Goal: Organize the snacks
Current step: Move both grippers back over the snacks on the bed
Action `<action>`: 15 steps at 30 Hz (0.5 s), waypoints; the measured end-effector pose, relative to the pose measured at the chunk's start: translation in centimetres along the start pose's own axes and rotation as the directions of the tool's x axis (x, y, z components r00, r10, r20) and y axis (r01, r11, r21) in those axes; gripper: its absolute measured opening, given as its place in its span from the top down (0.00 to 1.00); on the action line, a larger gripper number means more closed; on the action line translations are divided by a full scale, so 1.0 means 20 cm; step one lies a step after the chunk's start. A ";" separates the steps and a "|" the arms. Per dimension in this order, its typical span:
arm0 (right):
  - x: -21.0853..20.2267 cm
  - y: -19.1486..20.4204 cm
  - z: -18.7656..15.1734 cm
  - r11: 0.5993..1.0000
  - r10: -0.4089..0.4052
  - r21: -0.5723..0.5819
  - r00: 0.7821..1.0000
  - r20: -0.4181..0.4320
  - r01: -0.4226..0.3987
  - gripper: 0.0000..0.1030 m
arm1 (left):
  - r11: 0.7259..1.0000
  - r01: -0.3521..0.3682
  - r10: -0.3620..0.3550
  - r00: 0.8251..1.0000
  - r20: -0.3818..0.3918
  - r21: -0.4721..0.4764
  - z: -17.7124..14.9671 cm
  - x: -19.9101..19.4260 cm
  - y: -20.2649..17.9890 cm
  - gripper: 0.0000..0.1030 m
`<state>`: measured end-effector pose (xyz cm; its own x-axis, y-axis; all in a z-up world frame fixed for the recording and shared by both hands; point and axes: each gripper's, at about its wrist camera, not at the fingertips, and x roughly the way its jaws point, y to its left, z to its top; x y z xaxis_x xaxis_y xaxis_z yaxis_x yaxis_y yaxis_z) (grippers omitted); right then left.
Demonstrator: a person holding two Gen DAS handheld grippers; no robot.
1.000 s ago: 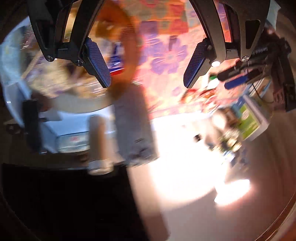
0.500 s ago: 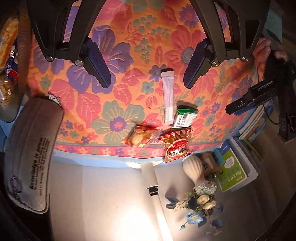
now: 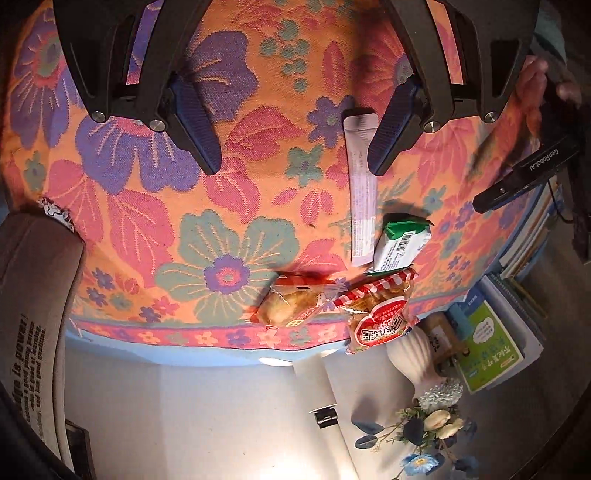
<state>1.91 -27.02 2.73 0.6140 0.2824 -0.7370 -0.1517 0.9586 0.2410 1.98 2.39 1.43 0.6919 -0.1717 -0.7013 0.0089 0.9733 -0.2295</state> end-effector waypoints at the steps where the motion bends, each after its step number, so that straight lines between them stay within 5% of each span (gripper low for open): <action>1: 0.00 -0.01 0.00 1.000 0.007 0.008 1.000 -0.002 -0.007 0.21 | 1.000 0.001 -0.001 1.000 0.002 0.000 0.00 0.00 0.00 0.42; 15: 0.06 0.13 -0.03 0.991 -0.048 -0.130 0.998 -0.038 0.042 0.18 | 0.999 -0.001 0.001 1.000 -0.003 0.036 -0.01 0.01 -0.03 0.36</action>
<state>1.72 -24.15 2.13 0.5905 0.2376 -0.7713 -0.2247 0.9663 0.1256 1.96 1.83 1.34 0.6898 -0.1714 -0.7034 0.0341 0.9782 -0.2048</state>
